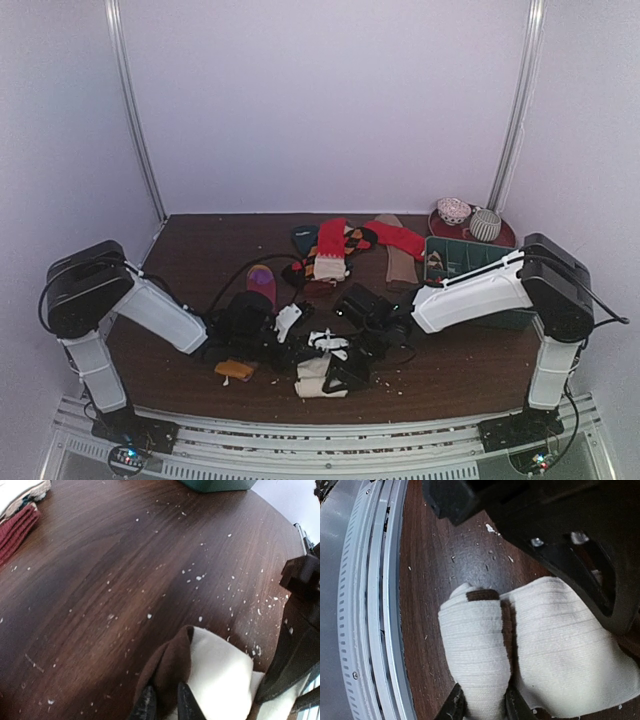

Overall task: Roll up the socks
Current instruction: Roll a pair of socks at the center of the board.

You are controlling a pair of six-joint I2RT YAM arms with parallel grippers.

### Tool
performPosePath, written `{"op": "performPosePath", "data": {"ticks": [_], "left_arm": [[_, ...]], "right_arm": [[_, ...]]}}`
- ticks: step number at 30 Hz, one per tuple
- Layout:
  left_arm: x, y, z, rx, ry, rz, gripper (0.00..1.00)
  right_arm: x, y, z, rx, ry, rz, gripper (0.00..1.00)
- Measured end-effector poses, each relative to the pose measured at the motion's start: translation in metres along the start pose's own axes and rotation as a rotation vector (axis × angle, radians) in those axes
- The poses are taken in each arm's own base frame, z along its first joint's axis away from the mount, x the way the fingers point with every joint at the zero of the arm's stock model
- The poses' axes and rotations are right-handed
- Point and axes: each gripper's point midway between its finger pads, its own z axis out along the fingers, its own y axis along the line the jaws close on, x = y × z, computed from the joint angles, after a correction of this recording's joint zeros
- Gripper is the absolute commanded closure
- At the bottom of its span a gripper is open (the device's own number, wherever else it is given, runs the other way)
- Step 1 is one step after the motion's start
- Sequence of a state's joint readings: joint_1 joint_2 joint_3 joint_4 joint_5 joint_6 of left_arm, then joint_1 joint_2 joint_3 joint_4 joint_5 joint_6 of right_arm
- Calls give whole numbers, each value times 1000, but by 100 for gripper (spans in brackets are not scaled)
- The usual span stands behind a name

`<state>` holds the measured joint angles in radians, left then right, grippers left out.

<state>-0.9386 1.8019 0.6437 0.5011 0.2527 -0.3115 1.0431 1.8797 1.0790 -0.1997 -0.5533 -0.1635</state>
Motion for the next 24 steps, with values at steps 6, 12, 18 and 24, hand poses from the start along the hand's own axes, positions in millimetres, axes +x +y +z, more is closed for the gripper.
{"op": "performPosePath", "data": {"ticks": [6,12,18,24], "left_arm": [[-3,-1,5,17,-25,11,84],[0,1,1,3,-35,16,82],[2,5,-8,-35,-33,31,69],[0,18,-30,-153,-8,74,43]], "right_arm": [[0,0,0,0,37,-4,75],[4,-3,5,-140,14,121,76],[10,-7,10,-343,-37,319,77],[11,-2,14,-456,-47,389,77]]}}
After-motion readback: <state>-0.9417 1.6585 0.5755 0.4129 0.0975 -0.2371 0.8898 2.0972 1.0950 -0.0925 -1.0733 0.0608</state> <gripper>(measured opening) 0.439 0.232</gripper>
